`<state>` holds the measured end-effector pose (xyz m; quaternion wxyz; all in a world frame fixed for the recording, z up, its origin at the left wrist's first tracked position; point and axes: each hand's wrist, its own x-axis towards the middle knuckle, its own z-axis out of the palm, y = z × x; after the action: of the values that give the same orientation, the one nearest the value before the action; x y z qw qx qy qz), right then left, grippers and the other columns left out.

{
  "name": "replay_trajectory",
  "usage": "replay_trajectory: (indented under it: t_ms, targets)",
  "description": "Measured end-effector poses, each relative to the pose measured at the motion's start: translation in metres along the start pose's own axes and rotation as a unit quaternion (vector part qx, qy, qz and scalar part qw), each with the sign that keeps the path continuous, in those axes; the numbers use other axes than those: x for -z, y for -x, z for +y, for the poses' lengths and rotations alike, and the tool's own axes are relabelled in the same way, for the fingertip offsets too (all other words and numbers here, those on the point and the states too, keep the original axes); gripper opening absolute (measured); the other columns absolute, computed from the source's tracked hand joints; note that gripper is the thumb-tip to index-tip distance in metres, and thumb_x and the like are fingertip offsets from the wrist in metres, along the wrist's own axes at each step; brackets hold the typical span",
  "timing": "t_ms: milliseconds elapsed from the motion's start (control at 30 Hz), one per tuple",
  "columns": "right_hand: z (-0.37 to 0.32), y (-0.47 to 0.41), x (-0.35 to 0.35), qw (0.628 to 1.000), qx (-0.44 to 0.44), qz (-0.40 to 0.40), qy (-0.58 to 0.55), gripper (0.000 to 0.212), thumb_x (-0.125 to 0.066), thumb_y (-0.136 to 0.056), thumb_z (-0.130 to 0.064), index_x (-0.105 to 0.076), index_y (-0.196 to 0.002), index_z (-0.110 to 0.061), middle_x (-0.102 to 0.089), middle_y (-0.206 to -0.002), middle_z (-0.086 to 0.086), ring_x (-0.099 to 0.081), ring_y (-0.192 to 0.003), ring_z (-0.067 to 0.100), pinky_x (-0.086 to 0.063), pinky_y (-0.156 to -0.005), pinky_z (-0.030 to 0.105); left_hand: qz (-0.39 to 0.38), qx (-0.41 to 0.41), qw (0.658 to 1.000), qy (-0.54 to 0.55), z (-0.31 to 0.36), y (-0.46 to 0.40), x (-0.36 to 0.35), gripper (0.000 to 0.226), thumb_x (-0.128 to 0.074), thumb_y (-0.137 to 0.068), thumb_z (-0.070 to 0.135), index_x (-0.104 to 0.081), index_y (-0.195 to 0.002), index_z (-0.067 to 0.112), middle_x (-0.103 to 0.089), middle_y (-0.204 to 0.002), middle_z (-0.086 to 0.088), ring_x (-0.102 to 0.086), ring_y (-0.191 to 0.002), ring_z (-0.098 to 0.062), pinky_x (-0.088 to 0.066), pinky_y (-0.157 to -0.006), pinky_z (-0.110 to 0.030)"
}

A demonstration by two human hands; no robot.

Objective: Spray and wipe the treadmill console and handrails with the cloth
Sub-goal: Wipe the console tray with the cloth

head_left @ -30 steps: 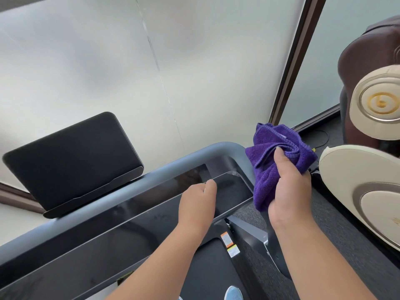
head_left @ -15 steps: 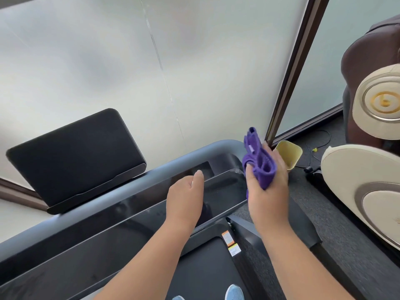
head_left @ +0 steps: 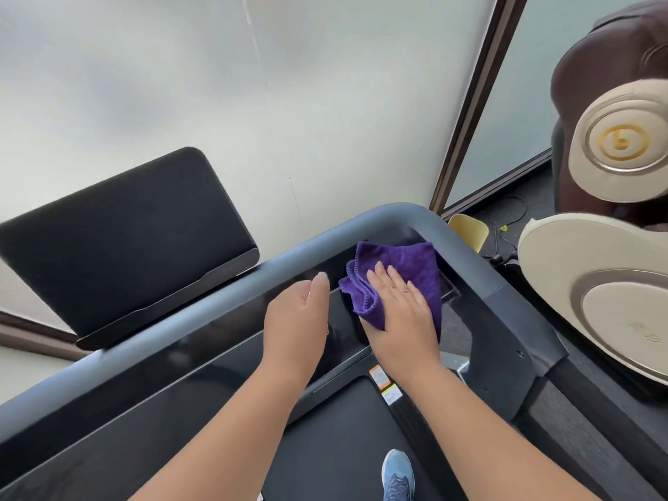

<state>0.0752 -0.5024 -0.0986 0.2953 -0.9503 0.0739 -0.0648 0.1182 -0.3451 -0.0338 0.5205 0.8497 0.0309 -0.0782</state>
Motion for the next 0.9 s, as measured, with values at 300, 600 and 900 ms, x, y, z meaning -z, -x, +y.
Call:
replay_trajectory:
  t_ms: [300, 600, 900]
  targets:
    - [-0.012, 0.010, -0.010, 0.999, 0.014, 0.003, 0.038, 0.070, -0.062, -0.092, -0.038, -0.043, -0.158, -0.024, -0.033, -0.168, -0.008, -0.026, -0.157, 0.013, -0.018, -0.129, 0.037, -0.014, -0.031, 0.999, -0.010, -0.005, 0.007, 0.023, 0.070, -0.036, -0.087, 0.066, -0.037, -0.073, -0.002, -0.048, -0.067, -0.026, -0.041, -0.061, -0.022, -0.038, -0.065, -0.040]
    - [-0.021, -0.013, -0.012, 0.989, -0.117, 0.072, 0.045, 0.068, -0.057, -0.101, -0.047, -0.038, -0.161, -0.021, -0.030, -0.170, -0.003, -0.024, -0.158, 0.015, -0.017, -0.128, 0.036, -0.009, -0.038, 0.999, -0.009, -0.004, 0.002, 0.038, 0.071, -0.033, -0.083, 0.068, -0.036, -0.074, -0.003, -0.045, -0.062, -0.015, -0.041, -0.061, -0.021, -0.037, -0.065, -0.039]
    - [-0.039, 0.017, -0.041, 0.994, 0.004, 0.054, 0.092, 0.068, -0.056, -0.091, -0.043, -0.050, -0.153, -0.019, -0.040, -0.165, -0.002, -0.035, -0.153, 0.014, -0.023, -0.124, 0.035, -0.015, -0.036, 0.999, -0.018, -0.008, 0.008, 0.040, 0.071, -0.035, -0.086, 0.067, -0.040, -0.072, -0.003, -0.053, -0.073, -0.031, -0.042, -0.060, -0.021, -0.039, -0.063, -0.039]
